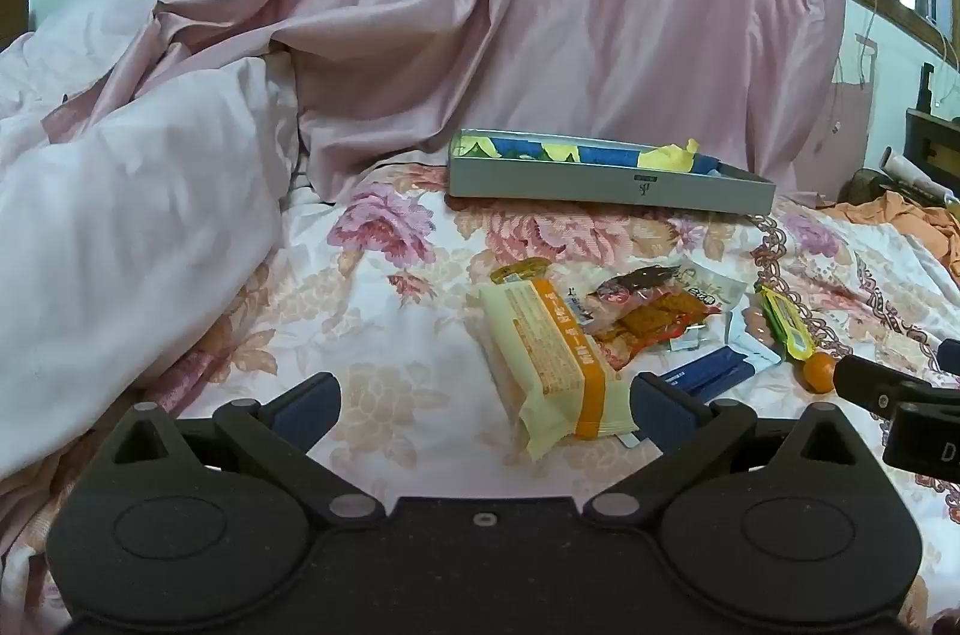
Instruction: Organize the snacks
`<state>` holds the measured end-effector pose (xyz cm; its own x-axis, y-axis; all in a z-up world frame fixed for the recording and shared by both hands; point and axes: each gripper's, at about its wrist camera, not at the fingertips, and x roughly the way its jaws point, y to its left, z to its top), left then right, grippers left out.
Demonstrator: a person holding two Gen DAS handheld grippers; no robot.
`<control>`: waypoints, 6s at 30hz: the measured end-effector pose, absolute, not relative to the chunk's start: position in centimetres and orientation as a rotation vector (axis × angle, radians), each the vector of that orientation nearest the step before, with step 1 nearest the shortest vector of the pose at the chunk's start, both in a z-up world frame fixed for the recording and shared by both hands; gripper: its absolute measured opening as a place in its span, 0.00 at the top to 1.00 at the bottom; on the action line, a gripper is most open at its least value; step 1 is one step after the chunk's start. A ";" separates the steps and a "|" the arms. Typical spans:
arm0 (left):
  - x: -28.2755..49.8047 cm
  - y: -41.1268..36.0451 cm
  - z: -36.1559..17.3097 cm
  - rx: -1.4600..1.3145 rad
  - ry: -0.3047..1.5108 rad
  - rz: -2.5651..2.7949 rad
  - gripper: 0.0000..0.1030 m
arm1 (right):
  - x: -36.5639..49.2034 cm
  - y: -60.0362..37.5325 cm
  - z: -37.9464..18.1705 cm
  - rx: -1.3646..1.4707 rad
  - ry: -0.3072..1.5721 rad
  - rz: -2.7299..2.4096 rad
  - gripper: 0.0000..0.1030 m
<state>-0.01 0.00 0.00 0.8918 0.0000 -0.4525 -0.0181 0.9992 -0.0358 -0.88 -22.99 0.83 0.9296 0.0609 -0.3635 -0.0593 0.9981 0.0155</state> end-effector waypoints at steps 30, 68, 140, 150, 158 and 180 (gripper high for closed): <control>0.0 0.0 0.0 -0.039 0.470 0.009 0.01 | -0.8 -23.1 0.8 0.005 0.377 0.063 0.00; 0.0 0.0 0.0 -0.038 0.472 0.009 0.01 | -0.8 -23.0 0.8 0.005 0.381 0.062 0.00; 15.1 -4.2 -4.2 -0.043 0.760 -0.002 0.35 | 12.9 -28.6 -4.9 0.088 0.676 0.016 0.39; 14.1 -3.6 -4.1 -0.104 0.749 -0.023 0.49 | 12.3 -27.3 -5.1 0.073 0.681 0.055 0.62; 12.4 -3.8 -4.1 -0.136 0.752 -0.069 0.50 | 11.1 -24.9 -4.7 0.026 0.650 0.162 0.63; 10.3 -4.5 -0.9 -0.205 0.654 -0.121 0.51 | 8.6 -23.0 -1.7 -0.005 0.498 0.295 0.63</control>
